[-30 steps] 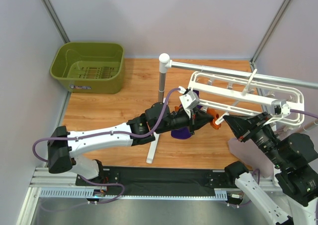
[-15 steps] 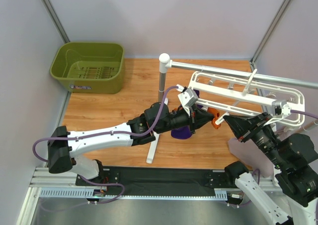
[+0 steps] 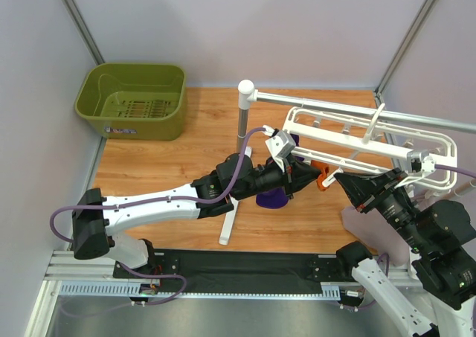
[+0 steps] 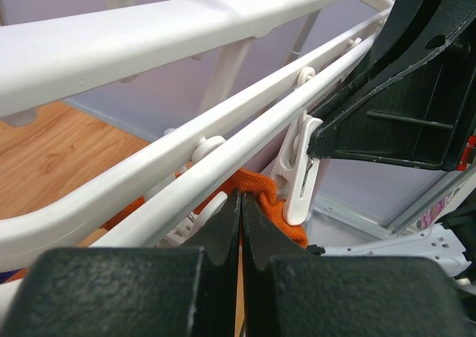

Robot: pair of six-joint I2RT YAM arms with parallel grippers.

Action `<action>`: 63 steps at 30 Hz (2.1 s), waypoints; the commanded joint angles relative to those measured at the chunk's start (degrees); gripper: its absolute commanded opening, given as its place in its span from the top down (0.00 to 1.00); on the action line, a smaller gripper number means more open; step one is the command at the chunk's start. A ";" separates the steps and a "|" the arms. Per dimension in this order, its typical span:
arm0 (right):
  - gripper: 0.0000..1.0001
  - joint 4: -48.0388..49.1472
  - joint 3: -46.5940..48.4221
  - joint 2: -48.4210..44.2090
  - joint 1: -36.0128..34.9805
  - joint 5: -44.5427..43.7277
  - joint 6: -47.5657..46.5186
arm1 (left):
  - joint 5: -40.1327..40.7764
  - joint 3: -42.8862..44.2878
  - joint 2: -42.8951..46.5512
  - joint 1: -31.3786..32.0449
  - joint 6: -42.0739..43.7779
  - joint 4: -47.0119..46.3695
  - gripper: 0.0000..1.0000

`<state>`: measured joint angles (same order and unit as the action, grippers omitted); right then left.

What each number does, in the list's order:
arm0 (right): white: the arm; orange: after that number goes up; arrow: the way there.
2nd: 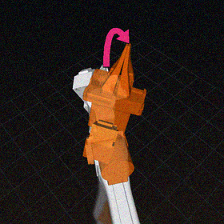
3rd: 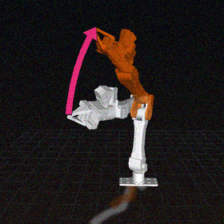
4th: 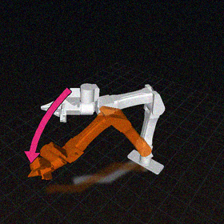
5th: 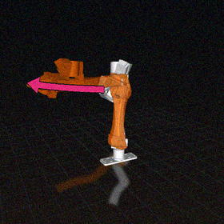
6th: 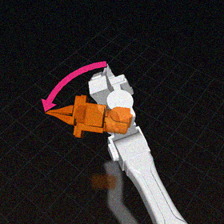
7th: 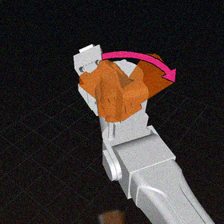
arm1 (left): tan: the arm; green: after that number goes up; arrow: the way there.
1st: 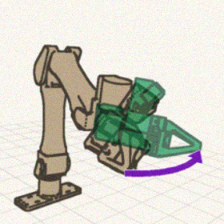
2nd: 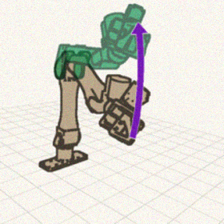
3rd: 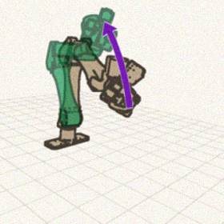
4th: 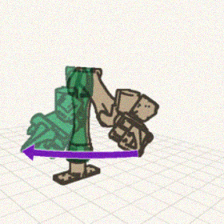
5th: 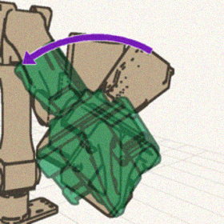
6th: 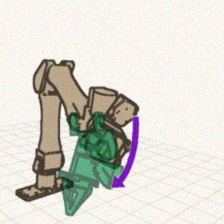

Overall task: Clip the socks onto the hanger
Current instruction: Clamp the sock onto the hanger, then reset both arms

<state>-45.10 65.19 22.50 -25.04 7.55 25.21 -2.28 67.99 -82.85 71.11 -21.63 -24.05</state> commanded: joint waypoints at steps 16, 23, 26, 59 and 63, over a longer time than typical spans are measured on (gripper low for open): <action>0.90 -6.49 -0.33 0.61 -0.19 3.43 0.01 | -0.88 2.77 -0.30 -0.18 -0.17 -2.05 1.00; 0.60 -6.40 0.11 0.44 -0.19 3.70 0.54 | -0.79 2.41 -0.29 -0.27 -0.43 -2.40 1.00; 0.56 -6.49 0.20 0.44 -0.19 3.79 0.54 | -0.97 2.50 -0.56 -0.18 -0.70 -2.66 1.00; 0.16 -20.02 10.05 -1.93 -0.19 1.23 3.44 | -9.74 -10.23 12.70 -0.10 -10.70 -0.55 0.00; 0.11 -19.76 4.78 -5.35 -0.19 3.35 5.81 | -12.65 -15.84 16.66 -0.18 -15.10 -2.57 0.00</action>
<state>-63.57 72.51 19.22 -25.06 8.19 28.84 -10.68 55.05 -69.89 70.96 -31.14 -22.63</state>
